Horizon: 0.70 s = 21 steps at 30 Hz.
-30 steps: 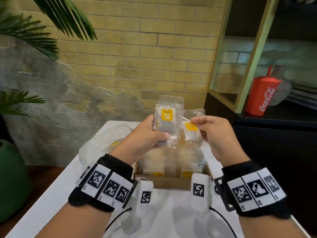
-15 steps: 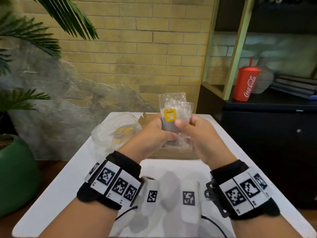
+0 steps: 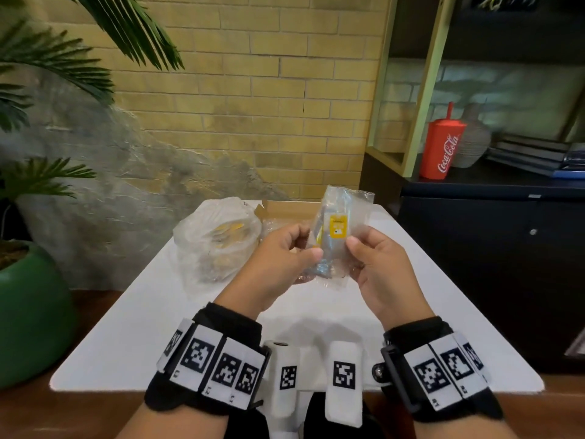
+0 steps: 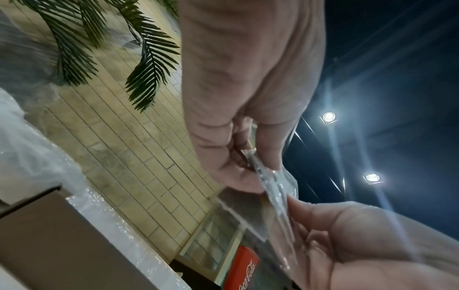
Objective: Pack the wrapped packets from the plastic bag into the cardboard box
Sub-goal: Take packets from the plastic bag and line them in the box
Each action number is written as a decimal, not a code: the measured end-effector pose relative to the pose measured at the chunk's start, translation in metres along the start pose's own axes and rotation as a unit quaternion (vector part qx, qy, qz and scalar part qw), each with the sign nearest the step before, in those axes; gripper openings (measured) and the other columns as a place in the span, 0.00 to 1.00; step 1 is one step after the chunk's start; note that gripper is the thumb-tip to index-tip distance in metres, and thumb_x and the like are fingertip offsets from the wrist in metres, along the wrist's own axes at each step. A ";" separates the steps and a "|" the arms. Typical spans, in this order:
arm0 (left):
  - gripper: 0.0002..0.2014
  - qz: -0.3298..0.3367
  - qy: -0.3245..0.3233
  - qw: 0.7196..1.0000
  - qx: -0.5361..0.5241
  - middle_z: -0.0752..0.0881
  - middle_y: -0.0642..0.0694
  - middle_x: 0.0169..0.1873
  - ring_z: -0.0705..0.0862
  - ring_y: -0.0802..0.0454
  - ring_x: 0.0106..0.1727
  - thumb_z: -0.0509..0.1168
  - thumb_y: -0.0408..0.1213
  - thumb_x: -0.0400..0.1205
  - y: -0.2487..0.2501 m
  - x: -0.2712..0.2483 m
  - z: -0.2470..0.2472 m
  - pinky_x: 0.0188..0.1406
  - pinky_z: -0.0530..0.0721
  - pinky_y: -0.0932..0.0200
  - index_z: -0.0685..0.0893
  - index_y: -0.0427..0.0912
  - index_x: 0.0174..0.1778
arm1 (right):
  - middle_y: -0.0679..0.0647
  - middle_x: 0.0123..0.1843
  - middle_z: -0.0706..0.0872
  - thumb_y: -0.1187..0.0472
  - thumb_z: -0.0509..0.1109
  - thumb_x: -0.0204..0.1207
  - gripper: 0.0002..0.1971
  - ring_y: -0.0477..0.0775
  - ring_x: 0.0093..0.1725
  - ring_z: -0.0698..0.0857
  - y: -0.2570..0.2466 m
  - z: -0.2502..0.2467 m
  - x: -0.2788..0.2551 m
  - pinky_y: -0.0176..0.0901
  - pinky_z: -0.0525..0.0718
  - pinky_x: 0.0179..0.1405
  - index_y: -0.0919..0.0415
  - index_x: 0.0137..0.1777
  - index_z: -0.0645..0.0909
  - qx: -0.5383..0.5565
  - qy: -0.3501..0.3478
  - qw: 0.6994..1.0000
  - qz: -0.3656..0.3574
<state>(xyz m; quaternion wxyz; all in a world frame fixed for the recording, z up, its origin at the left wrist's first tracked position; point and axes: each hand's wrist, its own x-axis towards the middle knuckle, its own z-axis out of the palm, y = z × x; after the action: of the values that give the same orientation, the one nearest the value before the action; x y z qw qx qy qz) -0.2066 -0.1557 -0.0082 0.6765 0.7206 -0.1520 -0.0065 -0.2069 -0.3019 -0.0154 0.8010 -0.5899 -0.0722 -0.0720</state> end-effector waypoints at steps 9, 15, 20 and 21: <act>0.06 -0.008 0.084 0.996 -0.041 0.86 0.53 0.36 0.84 0.63 0.31 0.65 0.32 0.81 -0.001 0.004 -0.009 0.24 0.79 0.70 0.83 0.48 0.45 | 0.60 0.52 0.82 0.73 0.58 0.81 0.26 0.52 0.47 0.83 -0.003 -0.016 0.008 0.47 0.82 0.49 0.51 0.75 0.67 0.037 0.120 0.992 -0.015; 0.03 -0.005 0.103 0.994 -0.019 0.86 0.50 0.31 0.83 0.57 0.31 0.68 0.33 0.78 -0.002 0.006 -0.017 0.27 0.82 0.64 0.83 0.45 0.39 | 0.57 0.50 0.88 0.75 0.60 0.78 0.18 0.48 0.44 0.85 -0.023 -0.021 0.016 0.45 0.84 0.53 0.53 0.44 0.85 -0.162 0.114 0.978 -0.070; 0.07 0.030 0.089 0.995 0.029 0.85 0.51 0.23 0.83 0.59 0.23 0.73 0.25 0.72 0.015 0.012 -0.028 0.23 0.81 0.67 0.83 0.40 0.33 | 0.56 0.48 0.89 0.66 0.64 0.78 0.12 0.57 0.48 0.86 -0.059 -0.016 0.041 0.52 0.85 0.51 0.53 0.41 0.87 -0.322 0.056 0.941 -0.086; 0.08 0.034 0.082 0.995 0.049 0.86 0.50 0.25 0.84 0.58 0.25 0.74 0.25 0.71 0.019 0.014 -0.030 0.24 0.82 0.65 0.83 0.41 0.33 | 0.55 0.48 0.89 0.62 0.67 0.78 0.08 0.55 0.49 0.87 -0.067 -0.011 0.043 0.47 0.86 0.48 0.54 0.44 0.88 -0.347 0.017 0.933 -0.098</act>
<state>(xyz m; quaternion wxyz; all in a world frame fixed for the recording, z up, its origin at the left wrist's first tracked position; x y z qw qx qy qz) -0.1907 -0.1305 0.0154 0.6502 0.7456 -0.1199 0.0832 -0.1777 -0.3336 0.0531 0.5367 -0.8197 -0.0860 -0.1807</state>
